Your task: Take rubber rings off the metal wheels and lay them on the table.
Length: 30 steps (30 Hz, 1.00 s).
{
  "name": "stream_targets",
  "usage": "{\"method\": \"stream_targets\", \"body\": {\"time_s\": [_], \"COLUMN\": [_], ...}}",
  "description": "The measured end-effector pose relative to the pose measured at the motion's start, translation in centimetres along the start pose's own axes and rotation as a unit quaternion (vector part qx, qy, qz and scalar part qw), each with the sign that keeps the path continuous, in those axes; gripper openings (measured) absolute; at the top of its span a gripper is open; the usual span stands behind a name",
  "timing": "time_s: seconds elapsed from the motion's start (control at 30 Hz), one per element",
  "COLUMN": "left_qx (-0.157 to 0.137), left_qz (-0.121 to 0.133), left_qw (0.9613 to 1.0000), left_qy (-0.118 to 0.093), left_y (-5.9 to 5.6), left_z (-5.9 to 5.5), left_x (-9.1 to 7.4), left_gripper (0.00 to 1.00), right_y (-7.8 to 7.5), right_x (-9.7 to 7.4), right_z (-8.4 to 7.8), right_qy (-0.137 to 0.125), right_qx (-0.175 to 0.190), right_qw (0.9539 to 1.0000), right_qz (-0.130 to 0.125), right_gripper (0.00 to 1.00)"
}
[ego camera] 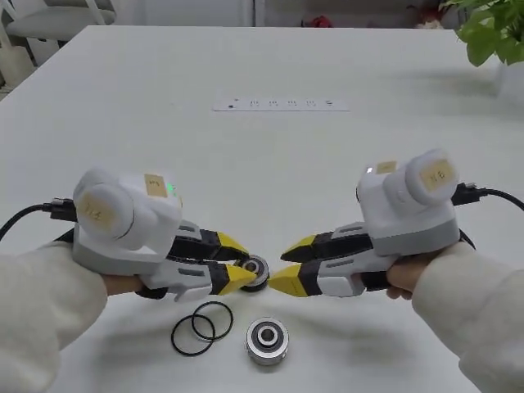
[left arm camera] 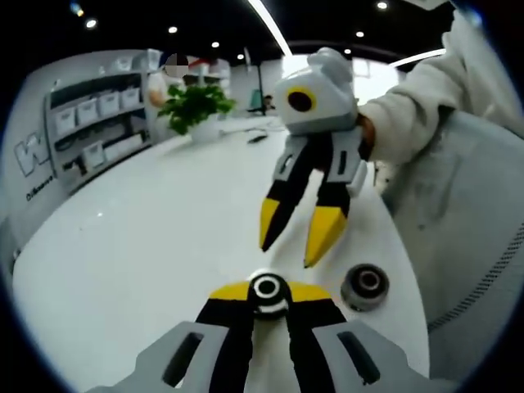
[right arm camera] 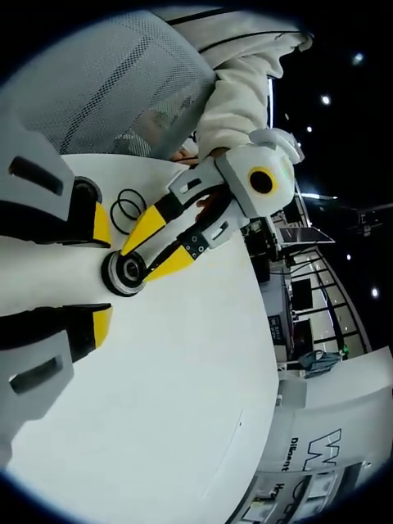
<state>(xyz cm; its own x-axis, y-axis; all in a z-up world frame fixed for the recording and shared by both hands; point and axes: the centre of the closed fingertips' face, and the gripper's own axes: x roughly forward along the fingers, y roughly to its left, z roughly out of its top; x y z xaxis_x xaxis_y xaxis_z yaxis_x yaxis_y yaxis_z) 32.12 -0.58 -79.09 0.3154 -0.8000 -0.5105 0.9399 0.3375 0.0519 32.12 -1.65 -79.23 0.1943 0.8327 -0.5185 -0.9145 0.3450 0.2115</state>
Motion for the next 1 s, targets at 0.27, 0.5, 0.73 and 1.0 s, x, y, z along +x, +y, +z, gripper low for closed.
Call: {"method": "stream_targets", "body": {"time_s": [0.27, 0.5, 0.73, 1.0], "left_qx": [-0.007, -0.015, -0.017, -0.02], "left_qz": [0.005, 0.0, -0.007, -0.008], "left_qw": [1.0, 0.9999, 0.9998, 0.9997], "left_qy": [-0.004, -0.007, -0.009, -0.012], "left_y": [0.1, -0.2, -0.6, -0.6], "left_z": [0.0, 0.1, 0.1, 0.1], "left_x": [0.1, 0.1, 0.1, 0.1], "left_gripper": [0.13, 0.13, 0.13, 0.13], "right_y": [0.3, 0.7, 0.5, 0.6], "right_x": [0.5, 1.2, 1.7, 2.0], "right_z": [-0.6, -1.2, -1.1, -1.0], "right_qy": [0.011, 0.027, 0.025, 0.024], "right_qx": [-0.012, -0.038, -0.059, -0.072], "right_qw": [0.9999, 0.9989, 0.9979, 0.9971], "right_qz": [0.001, 0.002, -0.008, -0.005], "right_gripper": [0.24, 0.26, 0.28, 0.23]}}
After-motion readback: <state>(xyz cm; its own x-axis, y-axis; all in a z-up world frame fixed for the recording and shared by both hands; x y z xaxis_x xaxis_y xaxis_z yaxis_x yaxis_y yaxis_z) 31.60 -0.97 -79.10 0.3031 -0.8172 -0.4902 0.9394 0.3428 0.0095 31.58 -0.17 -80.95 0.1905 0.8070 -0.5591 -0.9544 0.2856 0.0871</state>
